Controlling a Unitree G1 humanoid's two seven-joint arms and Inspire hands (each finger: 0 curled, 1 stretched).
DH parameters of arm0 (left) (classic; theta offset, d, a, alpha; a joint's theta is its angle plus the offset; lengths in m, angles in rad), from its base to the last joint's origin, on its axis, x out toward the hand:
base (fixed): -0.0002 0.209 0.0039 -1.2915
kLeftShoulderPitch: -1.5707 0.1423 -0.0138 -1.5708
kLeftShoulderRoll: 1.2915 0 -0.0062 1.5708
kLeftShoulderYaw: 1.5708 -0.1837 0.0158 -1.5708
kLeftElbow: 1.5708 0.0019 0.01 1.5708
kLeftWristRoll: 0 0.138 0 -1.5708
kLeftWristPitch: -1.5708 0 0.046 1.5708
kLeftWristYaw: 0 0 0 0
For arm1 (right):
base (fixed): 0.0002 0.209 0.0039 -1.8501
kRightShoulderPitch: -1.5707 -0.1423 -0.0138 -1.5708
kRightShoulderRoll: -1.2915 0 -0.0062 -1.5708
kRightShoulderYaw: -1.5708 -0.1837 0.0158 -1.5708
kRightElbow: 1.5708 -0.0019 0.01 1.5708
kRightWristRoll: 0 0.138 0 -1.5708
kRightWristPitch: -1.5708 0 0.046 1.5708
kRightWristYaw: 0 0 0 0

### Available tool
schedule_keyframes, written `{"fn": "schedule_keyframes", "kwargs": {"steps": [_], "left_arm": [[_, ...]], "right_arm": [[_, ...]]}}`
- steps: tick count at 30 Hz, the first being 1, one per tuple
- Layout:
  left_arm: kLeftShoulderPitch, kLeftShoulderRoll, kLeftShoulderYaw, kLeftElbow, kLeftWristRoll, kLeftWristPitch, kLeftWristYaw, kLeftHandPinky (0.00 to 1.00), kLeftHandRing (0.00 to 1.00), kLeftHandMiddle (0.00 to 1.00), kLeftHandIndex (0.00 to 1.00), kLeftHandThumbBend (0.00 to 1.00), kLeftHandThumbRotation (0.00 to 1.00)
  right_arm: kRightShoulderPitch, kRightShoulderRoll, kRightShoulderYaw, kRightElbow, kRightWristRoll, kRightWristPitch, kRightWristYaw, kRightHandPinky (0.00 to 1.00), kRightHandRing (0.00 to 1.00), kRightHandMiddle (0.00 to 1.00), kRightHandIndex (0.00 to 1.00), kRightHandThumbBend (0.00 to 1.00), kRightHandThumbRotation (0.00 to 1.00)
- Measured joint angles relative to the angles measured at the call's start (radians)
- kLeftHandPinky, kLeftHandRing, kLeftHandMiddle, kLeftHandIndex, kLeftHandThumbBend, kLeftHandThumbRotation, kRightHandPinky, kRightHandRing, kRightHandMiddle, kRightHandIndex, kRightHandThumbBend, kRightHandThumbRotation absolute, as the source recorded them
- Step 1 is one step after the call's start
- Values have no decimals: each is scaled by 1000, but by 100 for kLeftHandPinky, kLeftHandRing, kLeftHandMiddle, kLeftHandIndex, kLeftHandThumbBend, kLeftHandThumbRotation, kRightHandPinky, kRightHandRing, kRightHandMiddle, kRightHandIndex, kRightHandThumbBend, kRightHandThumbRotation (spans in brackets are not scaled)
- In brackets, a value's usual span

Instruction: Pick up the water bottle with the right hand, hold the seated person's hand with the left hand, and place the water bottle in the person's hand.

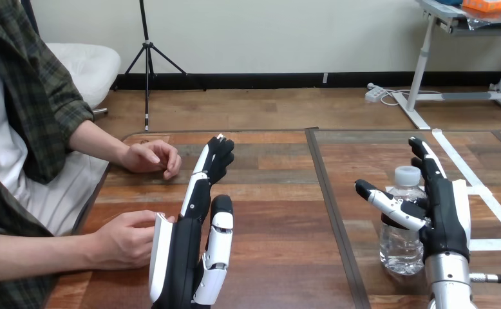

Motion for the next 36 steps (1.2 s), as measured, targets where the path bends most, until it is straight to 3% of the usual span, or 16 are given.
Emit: {"fn": "schedule_keyframes", "kwargs": {"steps": [36], "left_arm": [[0, 1, 0, 0, -8, 1, -8, 89, 89, 90, 94, 5, 100]], "right_arm": [[-13, -18, 21, 18, 12, 3, 6, 0, 92, 93, 91, 88, 24]]}}
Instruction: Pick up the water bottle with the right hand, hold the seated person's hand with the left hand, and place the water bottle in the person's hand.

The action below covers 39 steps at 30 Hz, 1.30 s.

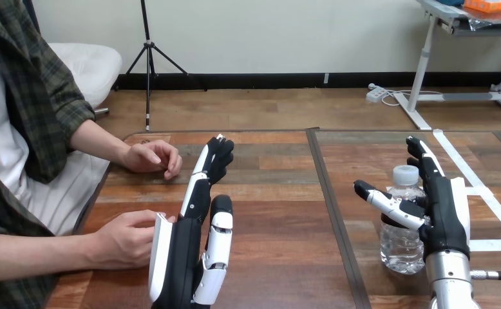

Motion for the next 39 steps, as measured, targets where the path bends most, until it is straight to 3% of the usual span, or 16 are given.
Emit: {"fn": "schedule_keyframes", "kwargs": {"steps": [7, 9, 10, 11, 16, 23, 39], "left_arm": [[0, 0, 1, 0, 0, 0, 1, 89, 89, 90, 94, 3, 100], [0, 0, 1, 0, 0, 0, 1, 89, 89, 90, 93, 3, 100], [0, 0, 1, 0, 0, 0, 1, 89, 89, 90, 94, 3, 100], [0, 1, 1, 0, 0, 0, 1, 89, 89, 90, 94, 3, 100], [0, 1, 1, 0, -3, 0, -2, 89, 89, 90, 94, 5, 100], [0, 1, 0, 0, -14, 0, -10, 90, 89, 91, 94, 6, 100], [0, 3, 1, 0, -14, 0, -10, 89, 89, 91, 94, 3, 100]], "right_arm": [[0, 0, -2, 3, 22, -4, 11, 0, 91, 93, 90, 83, 31], [0, 0, -4, 5, 31, -7, 18, 12, 91, 93, 90, 82, 33], [0, 1, -5, 6, 37, -10, 22, 29, 90, 93, 90, 80, 35], [0, 1, -6, 8, 43, -13, 27, 36, 90, 93, 89, 80, 36], [0, 10, -23, 19, 93, -27, 65, 54, 89, 92, 88, 78, 37], [0, 29, -42, 32, 127, -46, 83, 60, 87, 92, 86, 79, 37], [1, 32, -37, 64, 101, -70, 60, 70, 88, 91, 87, 86, 25]]}}
